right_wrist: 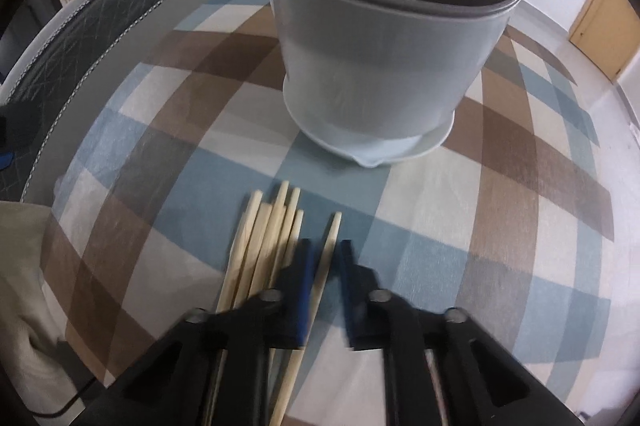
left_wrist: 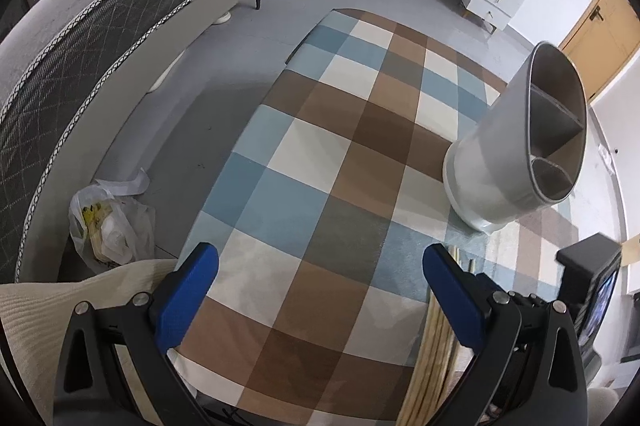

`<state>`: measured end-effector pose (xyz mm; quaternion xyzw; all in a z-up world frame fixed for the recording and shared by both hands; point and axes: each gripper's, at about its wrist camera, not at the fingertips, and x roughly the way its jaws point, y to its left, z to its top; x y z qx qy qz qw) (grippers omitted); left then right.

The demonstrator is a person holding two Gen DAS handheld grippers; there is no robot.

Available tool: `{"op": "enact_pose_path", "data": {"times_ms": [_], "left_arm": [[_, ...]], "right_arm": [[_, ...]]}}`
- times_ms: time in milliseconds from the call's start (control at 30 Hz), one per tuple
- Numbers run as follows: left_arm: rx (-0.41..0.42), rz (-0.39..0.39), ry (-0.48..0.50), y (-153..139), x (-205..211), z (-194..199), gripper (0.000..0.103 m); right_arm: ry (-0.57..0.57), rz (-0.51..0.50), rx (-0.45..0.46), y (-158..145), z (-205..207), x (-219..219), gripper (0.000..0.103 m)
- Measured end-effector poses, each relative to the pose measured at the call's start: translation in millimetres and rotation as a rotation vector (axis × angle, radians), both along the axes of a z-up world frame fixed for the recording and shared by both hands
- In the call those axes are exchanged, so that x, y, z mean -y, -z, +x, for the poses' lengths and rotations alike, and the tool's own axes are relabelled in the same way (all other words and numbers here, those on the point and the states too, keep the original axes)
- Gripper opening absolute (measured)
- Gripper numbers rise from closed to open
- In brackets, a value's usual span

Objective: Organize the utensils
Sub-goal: 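Lower the right tool and close it on one wooden chopstick while the left tool grasps another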

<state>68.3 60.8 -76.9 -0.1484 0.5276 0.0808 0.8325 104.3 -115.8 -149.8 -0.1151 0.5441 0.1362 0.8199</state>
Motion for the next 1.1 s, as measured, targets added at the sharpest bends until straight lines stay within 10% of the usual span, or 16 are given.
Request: {"op": "enact_pose_path", "data": {"times_ms": [600,1100], "left_arm": [[-0.127,0.091,0.308,44.7,70.0,-4.7,0.1],[-0.212,0.174,0.323,65.5,84.6,-9.0,0.1]], "right_arm": [[0.331,0.498,0.074,-54.8,4.0,125.8,0.005],[0.315,0.543,0.19,-89.4,-14.1,131.3,0.004]]}}
